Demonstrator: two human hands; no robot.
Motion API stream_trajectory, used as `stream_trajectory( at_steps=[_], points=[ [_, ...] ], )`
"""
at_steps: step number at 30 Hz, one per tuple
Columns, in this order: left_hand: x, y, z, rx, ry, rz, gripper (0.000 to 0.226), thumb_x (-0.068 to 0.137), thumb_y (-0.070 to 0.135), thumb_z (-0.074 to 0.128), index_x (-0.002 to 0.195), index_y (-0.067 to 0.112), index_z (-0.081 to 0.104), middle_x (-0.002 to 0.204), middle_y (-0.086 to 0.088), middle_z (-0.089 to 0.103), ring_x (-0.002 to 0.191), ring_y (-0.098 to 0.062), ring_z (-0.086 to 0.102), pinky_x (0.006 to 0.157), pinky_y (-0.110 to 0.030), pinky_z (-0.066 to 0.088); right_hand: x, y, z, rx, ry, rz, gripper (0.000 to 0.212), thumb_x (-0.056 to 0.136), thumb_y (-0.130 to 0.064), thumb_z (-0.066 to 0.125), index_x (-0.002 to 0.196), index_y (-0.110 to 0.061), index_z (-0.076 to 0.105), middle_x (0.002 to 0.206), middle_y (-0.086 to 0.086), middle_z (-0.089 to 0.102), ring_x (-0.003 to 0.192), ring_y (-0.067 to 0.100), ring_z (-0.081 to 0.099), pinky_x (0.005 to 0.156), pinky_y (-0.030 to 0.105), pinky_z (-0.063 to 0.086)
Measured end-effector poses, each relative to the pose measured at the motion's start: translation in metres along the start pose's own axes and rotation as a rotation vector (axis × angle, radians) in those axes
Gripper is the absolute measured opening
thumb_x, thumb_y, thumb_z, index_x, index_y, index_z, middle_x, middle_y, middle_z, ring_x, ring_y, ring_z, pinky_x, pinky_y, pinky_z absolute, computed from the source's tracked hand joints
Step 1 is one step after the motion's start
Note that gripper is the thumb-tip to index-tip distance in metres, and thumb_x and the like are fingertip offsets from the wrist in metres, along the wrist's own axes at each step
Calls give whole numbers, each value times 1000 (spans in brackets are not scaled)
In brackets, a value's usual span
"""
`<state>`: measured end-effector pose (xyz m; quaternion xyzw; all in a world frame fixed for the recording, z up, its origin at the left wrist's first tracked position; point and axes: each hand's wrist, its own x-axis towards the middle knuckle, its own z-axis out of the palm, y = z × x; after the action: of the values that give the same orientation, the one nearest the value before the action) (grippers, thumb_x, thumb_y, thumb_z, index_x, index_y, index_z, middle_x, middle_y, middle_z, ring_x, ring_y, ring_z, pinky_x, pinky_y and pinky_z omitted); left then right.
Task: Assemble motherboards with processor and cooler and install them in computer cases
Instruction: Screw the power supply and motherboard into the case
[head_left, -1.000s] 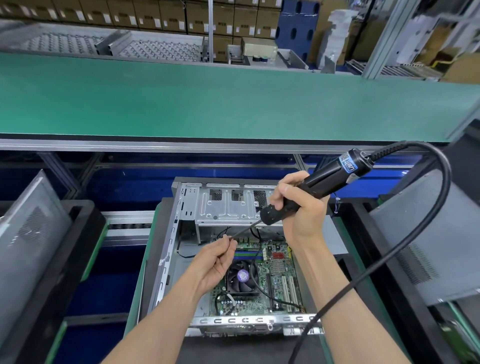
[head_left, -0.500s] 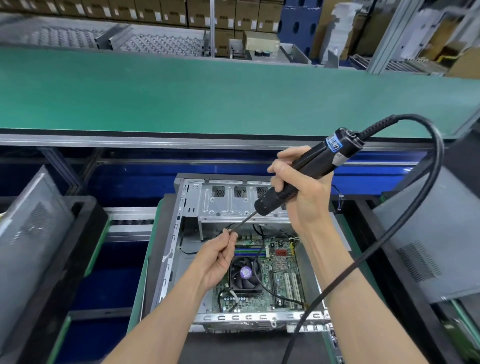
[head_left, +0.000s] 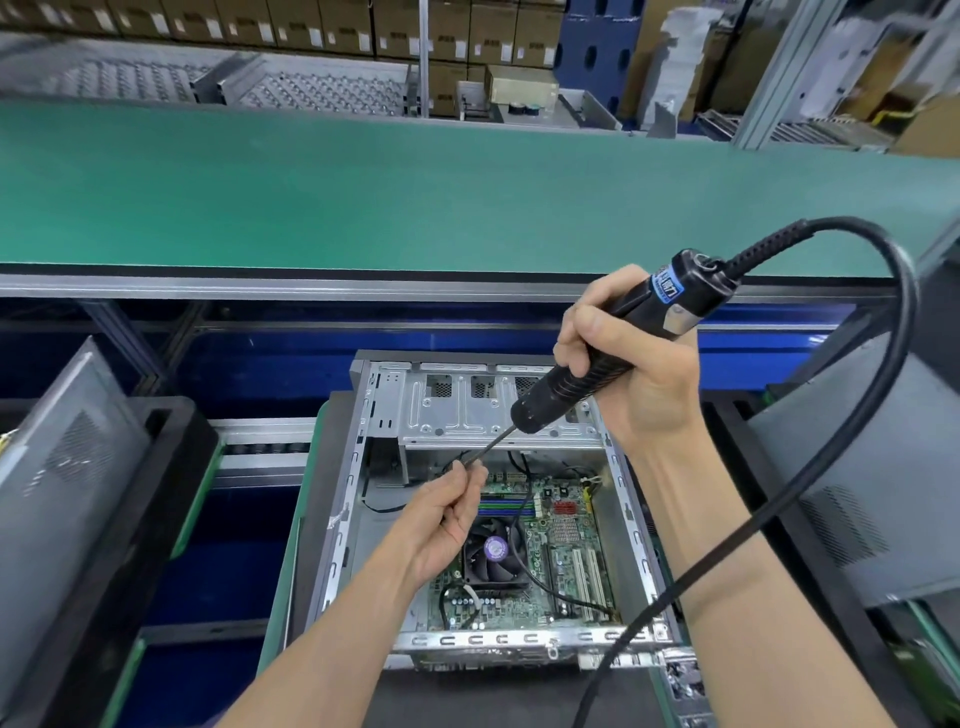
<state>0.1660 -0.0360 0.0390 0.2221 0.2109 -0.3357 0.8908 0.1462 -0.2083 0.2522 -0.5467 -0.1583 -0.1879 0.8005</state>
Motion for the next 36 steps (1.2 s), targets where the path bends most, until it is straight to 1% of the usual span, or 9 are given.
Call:
stream_trajectory(
  at_steps=[4, 9, 13, 15, 16, 17, 19, 26, 36],
  points=[
    [-1, -1, 1, 96, 73, 36, 43, 77, 11, 77, 109, -17, 66, 111, -27, 71, 101, -29, 73, 68, -26, 61, 1, -4, -6, -48, 82, -44, 11, 72, -4, 72, 68, -11, 64, 65, 16, 56, 45, 23, 48, 57, 32, 42],
    [5, 2, -9, 322, 330, 122, 24, 91, 22, 72, 91, -2, 68, 62, -3, 62, 45, -8, 54, 38, -17, 44, -8, 5, -24, -268, 198, -67, 17, 71, 0, 76, 65, -11, 65, 55, 11, 56, 44, 26, 51, 65, 39, 52],
    [14, -3, -14, 695, 451, 145, 19, 90, 20, 72, 81, 5, 65, 46, 8, 34, 36, -10, 24, 33, -21, 20, -23, 29, -45, -429, 304, 14, 25, 72, 2, 77, 59, -16, 65, 55, 4, 58, 42, 23, 48, 55, 31, 47],
    [14, -6, -13, 903, 488, 193, 12, 86, 22, 77, 85, 14, 68, 59, 16, 32, 65, -6, 19, 41, -24, 33, -29, 40, -55, -496, 337, 45, 22, 72, -1, 77, 59, -14, 65, 55, 5, 58, 43, 22, 49, 52, 32, 48],
    [14, -9, -12, 1033, 495, 220, 11, 84, 23, 79, 84, 19, 69, 104, -7, 39, 98, -16, 40, 53, -30, 48, -32, 45, -58, -521, 344, 58, 20, 73, -3, 77, 60, -12, 65, 55, 6, 58, 43, 21, 50, 52, 34, 50],
    [14, -11, -13, 1148, 499, 245, 10, 82, 24, 80, 82, 23, 70, 88, -6, 74, 106, -25, 54, 74, -38, 56, -34, 50, -61, -540, 352, 66, 19, 73, -4, 77, 61, -9, 64, 56, 8, 59, 44, 21, 51, 53, 35, 51],
    [14, -15, -15, 1289, 518, 295, 7, 83, 25, 80, 80, 24, 73, 116, -1, 72, 109, -24, 64, 99, -40, 49, -37, 58, -65, -574, 382, 76, 19, 74, -6, 77, 61, -8, 63, 57, 11, 59, 45, 22, 51, 53, 36, 49],
    [17, -16, -19, 1440, 548, 297, 23, 90, 36, 74, 94, 13, 76, 122, -6, 71, 91, -10, 55, 87, -29, 43, -43, 76, -69, -679, 438, 119, 20, 73, -13, 77, 64, -1, 65, 52, 8, 60, 47, 21, 55, 64, 38, 56],
    [20, -15, -23, 1413, 529, 294, 26, 89, 37, 75, 91, 11, 77, 119, -6, 72, 115, -21, 62, 99, -36, 48, -48, 83, -69, -741, 482, 147, 17, 70, -14, 79, 61, -10, 66, 56, 2, 63, 52, 20, 57, 71, 45, 57]
  ],
)
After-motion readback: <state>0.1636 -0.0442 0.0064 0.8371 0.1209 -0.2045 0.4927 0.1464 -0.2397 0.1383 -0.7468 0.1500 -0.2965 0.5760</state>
